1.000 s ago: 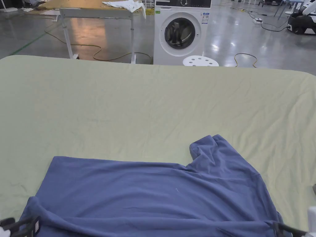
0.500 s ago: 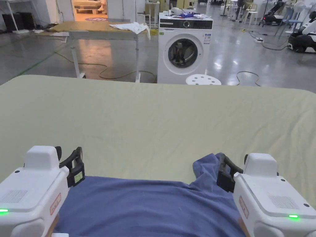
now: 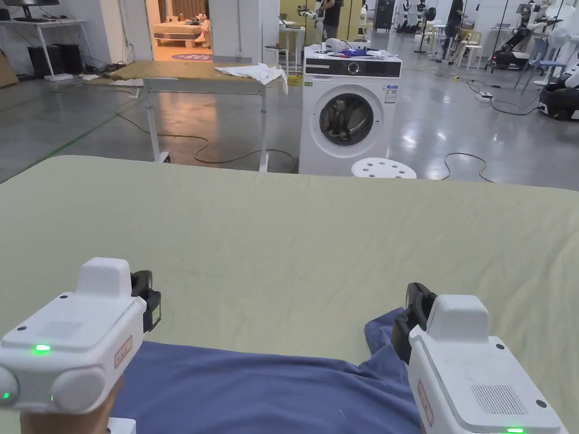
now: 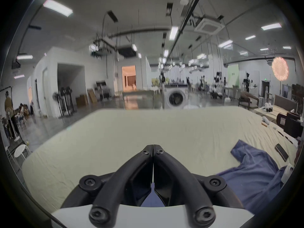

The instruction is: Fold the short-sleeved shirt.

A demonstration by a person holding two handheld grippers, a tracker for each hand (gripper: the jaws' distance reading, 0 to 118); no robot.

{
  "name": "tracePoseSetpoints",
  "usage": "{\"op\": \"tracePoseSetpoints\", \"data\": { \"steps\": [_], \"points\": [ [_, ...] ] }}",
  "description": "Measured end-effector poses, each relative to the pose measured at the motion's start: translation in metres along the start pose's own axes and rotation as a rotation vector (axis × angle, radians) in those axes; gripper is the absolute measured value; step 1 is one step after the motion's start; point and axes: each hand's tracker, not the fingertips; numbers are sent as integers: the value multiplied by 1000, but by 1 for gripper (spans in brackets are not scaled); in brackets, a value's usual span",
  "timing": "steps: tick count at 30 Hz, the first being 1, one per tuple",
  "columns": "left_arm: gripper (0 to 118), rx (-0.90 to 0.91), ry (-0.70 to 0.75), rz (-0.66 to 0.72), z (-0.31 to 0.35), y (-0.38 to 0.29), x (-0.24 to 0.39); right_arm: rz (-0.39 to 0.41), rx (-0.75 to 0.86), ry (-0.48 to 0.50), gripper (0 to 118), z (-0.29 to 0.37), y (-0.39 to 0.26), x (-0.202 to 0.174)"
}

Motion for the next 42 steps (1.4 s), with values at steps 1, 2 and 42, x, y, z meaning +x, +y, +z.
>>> {"op": "tracePoseSetpoints", "data": {
  "steps": [1, 2, 42],
  "points": [
    [0, -69, 2, -1, -11, 0, -7, 5, -8, 6, 0, 0, 0, 1],
    [0, -139, 2, 2, -23, 0, -13, 13, -16, 9, 0, 0, -1, 2],
    [0, -577, -102, 97, -123, -39, -79, -32, -745, -83, 70, -119, -38, 153]
  ]
}}
